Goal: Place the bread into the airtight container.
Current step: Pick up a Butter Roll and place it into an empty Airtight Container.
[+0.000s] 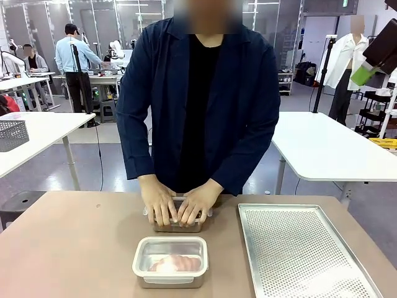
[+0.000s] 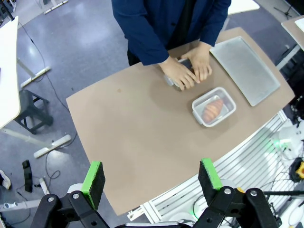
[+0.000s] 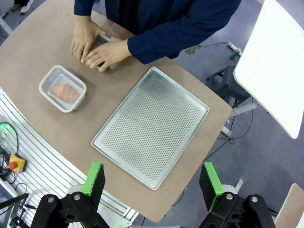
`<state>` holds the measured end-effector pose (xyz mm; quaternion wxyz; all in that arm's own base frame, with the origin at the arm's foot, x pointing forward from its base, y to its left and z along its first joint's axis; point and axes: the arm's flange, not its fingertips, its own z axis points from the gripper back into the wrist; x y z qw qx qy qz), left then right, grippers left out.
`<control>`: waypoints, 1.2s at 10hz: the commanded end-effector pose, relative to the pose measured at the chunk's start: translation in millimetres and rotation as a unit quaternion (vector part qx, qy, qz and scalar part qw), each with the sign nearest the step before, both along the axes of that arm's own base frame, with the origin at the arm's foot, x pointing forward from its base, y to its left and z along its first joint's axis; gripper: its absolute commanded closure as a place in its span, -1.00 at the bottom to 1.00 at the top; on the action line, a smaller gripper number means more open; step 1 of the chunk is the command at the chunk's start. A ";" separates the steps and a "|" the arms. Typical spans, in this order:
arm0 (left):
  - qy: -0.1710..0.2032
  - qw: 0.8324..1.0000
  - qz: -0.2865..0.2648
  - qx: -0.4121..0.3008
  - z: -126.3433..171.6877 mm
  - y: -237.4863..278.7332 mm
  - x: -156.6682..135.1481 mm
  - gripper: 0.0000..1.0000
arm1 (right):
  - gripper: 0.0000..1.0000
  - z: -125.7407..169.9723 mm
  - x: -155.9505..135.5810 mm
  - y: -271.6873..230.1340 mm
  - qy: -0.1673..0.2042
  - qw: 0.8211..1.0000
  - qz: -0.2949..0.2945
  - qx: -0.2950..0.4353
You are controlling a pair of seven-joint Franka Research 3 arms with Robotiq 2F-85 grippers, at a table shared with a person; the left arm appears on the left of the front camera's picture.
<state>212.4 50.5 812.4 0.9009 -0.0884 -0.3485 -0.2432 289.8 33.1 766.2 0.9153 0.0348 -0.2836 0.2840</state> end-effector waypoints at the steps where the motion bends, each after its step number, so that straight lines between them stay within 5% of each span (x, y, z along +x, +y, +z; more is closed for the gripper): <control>1: -0.001 1.000 -0.004 0.004 0.4 -0.4 -0.4 -1.00 | -1.00 -0.7 1.6 -2.5 0.000 1.000 -0.002 -0.001; 12: -0.001 1.000 -0.004 0.004 0.4 -0.4 -0.4 -1.00 | -1.00 -0.7 1.6 -2.5 0.000 1.000 -0.002 -0.001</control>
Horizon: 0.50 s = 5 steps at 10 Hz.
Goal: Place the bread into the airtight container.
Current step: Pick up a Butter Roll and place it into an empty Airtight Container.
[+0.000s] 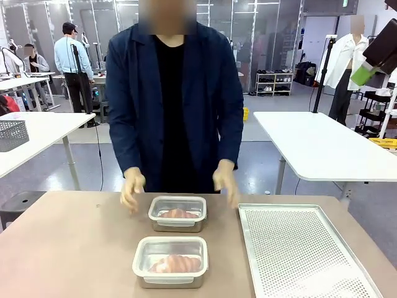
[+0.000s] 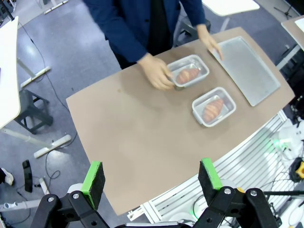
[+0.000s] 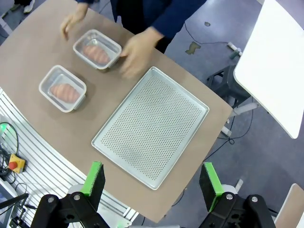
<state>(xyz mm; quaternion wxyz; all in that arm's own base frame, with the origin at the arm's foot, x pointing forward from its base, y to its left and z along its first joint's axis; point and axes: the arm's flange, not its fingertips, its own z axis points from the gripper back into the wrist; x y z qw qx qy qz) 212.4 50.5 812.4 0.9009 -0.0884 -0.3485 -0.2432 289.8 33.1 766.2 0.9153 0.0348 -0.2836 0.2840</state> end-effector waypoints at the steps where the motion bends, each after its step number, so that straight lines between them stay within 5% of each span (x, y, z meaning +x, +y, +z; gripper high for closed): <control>1: -0.001 1.000 -0.004 0.004 0.4 -0.4 -0.4 -1.00 | -1.00 -0.7 1.6 -2.5 0.000 1.000 -0.002 -0.001; 5: -0.001 1.000 -0.004 0.004 0.4 -0.4 -0.4 -1.00 | -1.00 -0.7 1.6 -2.5 0.000 1.000 -0.002 -0.001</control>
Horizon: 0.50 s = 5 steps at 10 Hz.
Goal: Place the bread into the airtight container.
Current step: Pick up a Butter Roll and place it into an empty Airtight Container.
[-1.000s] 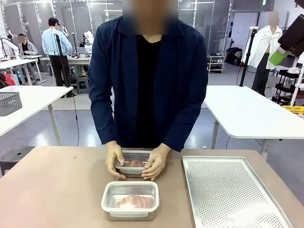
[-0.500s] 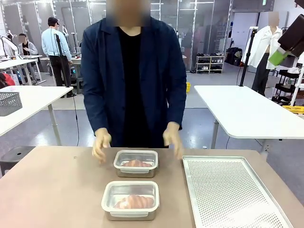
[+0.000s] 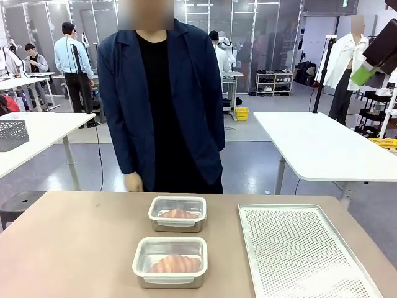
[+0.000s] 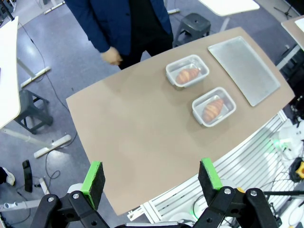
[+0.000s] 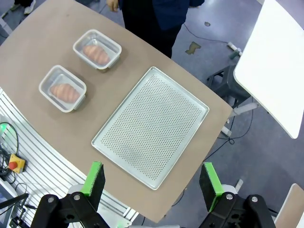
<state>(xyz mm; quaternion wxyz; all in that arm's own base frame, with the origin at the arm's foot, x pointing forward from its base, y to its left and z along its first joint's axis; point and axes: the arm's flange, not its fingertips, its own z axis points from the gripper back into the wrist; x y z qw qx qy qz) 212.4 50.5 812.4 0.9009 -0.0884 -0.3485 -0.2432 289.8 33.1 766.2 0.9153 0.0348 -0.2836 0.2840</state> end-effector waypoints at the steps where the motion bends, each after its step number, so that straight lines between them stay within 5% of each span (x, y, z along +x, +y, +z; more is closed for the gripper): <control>1: -0.001 1.000 -0.004 0.004 0.4 -0.4 -0.4 -1.00 | -1.00 -0.7 1.6 -2.5 0.000 1.000 -0.002 -0.001; 5: -0.001 1.000 -0.004 0.004 0.4 -0.4 -0.4 -1.00 | -1.00 -0.7 1.6 -2.5 0.000 1.000 -0.002 -0.001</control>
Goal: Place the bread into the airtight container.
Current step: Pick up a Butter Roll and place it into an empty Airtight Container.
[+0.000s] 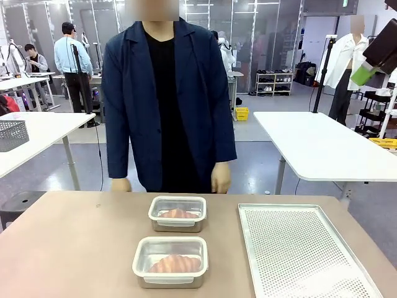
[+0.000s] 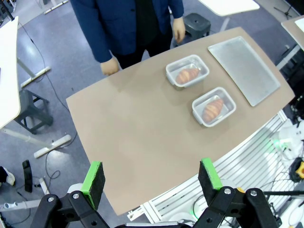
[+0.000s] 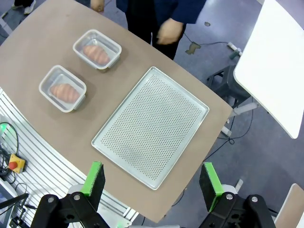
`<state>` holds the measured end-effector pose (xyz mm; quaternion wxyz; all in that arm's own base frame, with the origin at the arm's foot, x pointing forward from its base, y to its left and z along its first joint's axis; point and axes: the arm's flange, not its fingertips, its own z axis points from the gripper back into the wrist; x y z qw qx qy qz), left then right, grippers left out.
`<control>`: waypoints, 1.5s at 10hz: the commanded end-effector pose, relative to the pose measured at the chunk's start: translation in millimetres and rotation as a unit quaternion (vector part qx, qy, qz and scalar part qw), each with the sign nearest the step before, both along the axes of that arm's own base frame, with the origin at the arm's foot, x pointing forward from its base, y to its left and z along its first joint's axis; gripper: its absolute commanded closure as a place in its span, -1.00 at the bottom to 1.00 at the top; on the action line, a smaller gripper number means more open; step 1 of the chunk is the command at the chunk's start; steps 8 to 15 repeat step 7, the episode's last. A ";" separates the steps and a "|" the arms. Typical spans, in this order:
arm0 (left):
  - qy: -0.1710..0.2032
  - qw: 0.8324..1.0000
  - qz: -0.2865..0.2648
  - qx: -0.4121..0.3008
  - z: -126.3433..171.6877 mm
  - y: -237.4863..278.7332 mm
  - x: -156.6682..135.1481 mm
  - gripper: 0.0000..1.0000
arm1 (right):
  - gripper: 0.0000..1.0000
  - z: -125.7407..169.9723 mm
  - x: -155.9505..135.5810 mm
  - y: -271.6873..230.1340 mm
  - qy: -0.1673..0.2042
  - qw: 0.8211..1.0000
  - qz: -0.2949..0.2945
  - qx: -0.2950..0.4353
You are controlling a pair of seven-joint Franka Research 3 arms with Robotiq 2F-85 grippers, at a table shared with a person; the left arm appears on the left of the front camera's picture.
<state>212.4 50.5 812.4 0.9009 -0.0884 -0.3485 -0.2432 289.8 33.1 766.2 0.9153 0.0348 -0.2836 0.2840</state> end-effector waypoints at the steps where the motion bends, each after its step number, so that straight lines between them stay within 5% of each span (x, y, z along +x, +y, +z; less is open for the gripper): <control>1: -0.001 1.000 -0.004 0.004 0.4 -0.4 -0.4 -1.00 | -1.00 -0.7 1.6 -2.5 0.000 1.000 -0.002 -0.001; 15: -0.001 1.000 -0.004 0.004 0.4 -0.4 -0.4 -1.00 | -1.00 -0.7 1.6 -2.5 0.000 1.000 -0.002 -0.001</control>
